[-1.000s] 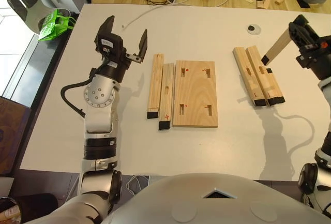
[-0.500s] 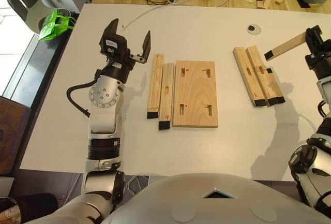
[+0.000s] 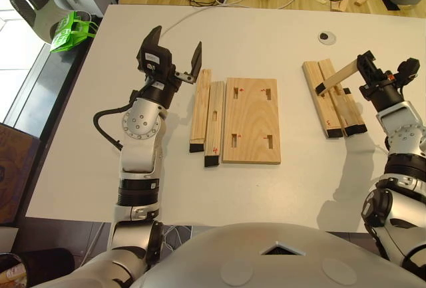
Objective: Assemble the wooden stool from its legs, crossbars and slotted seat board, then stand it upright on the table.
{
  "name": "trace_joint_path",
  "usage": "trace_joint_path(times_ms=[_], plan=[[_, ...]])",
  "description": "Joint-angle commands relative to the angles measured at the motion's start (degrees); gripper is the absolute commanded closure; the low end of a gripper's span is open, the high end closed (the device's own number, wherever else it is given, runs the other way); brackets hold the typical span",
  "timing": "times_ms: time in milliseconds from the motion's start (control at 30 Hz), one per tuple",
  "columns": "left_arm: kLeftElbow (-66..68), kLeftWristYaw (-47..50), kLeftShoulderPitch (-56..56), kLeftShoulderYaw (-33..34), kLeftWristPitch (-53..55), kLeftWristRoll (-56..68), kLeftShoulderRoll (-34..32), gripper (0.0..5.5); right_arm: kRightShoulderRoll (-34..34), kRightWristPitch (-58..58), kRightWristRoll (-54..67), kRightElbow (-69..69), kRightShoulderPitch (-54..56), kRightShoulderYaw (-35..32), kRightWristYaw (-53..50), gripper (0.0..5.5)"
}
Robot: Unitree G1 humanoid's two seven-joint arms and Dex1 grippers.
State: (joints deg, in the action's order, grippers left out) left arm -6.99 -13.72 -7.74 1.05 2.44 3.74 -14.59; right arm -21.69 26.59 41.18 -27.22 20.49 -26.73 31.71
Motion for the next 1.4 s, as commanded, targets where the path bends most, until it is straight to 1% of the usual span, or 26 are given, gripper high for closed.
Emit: trace_joint_path(times_ms=[33, 367, 700, 900, 1033, 1400], plan=[[-0.31, 0.43, -0.06, -0.15, 0.58, -0.79, 0.2, 0.98, -0.48, 1.41, 0.44, 2.59, -0.41, -1.3, -1.53, 5.12], [-0.67, 0.52, 0.41, -0.2, 0.69, -1.09, 0.65, 0.98, 1.07, 3.33, 1.26, 8.36, -1.36, -1.72, -3.07, 5.12], [-0.7, -0.41, 0.33, 0.48, 0.83, -0.84, -0.06, 0.98, 0.13, 1.14, -1.0, 7.58, -2.4, -1.63, -2.74, 5.12], [-1.29, 0.07, -0.41, 0.4, 1.01, -0.8, 0.85, 0.98, -0.05, -1.68, -3.07, 6.38, -2.64, -1.33, -3.14, 5.12], [-1.78, 0.28, -1.05, 1.2, 0.97, -0.3, 1.01, 0.98, 0.24, -1.09, -3.14, 8.05, -3.54, -0.89, -3.08, 5.12], [-0.98, 0.35, -1.6, 1.05, 0.6, -0.43, 1.47, 0.98, 0.68, -1.25, -2.33, 6.87, -2.04, -0.79, -2.83, 5.12]])
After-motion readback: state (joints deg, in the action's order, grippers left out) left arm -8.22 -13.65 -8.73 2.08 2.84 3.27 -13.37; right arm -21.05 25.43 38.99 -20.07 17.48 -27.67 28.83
